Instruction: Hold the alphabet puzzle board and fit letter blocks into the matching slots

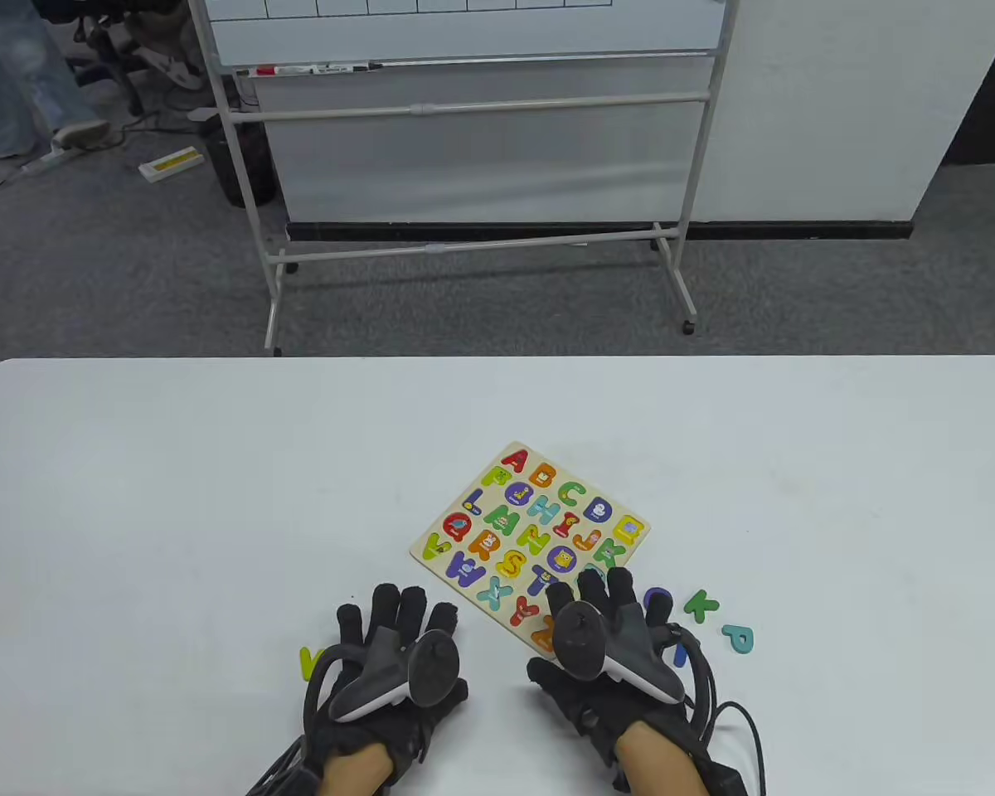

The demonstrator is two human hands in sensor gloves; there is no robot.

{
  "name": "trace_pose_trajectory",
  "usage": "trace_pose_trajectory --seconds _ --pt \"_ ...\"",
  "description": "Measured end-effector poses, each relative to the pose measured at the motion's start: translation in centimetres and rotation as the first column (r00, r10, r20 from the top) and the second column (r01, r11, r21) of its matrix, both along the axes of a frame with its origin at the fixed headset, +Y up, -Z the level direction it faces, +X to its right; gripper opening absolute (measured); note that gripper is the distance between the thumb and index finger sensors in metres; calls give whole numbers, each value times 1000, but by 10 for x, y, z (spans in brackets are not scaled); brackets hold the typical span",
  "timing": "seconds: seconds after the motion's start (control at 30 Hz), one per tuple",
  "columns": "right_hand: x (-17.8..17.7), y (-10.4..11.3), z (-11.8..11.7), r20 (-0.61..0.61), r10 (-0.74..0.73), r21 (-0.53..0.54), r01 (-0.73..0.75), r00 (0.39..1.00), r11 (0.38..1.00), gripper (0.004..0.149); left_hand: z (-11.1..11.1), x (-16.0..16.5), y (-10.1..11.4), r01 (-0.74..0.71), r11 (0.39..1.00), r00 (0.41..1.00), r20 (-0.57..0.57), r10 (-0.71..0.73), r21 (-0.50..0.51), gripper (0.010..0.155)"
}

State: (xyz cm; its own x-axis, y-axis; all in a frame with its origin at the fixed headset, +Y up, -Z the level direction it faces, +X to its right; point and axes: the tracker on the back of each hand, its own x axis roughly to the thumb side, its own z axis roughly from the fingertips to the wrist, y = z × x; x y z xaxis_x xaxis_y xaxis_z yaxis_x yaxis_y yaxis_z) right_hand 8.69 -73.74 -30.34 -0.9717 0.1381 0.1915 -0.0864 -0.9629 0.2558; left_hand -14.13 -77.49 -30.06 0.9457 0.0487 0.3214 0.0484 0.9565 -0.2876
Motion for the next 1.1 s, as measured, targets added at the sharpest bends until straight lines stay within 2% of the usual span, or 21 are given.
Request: trace_pose_trajectory --seconds 0.47,0.67,0.9,1.0,1.1 --pt "0 1 -4 -13 -22 21 22 1000 1000 89 -2 -3 -1 -39 999 999 -2 39 -34 87" --pt "6 0 -9 14 -79 61 78 997 995 89 -4 -9 -12 -61 984 998 -4 61 -165 89" --pt "17 10 -11 42 -156 161 147 987 976 90 -8 -24 -17 -97 969 995 -44 89 -226 87" --pt "20 11 -12 48 -181 183 170 982 968 89 -8 -18 -15 -76 973 997 -10 76 -216 87" --pt "22 8 -13 48 -189 172 178 981 969 89 -20 -11 -9 -55 987 998 14 58 -153 86"
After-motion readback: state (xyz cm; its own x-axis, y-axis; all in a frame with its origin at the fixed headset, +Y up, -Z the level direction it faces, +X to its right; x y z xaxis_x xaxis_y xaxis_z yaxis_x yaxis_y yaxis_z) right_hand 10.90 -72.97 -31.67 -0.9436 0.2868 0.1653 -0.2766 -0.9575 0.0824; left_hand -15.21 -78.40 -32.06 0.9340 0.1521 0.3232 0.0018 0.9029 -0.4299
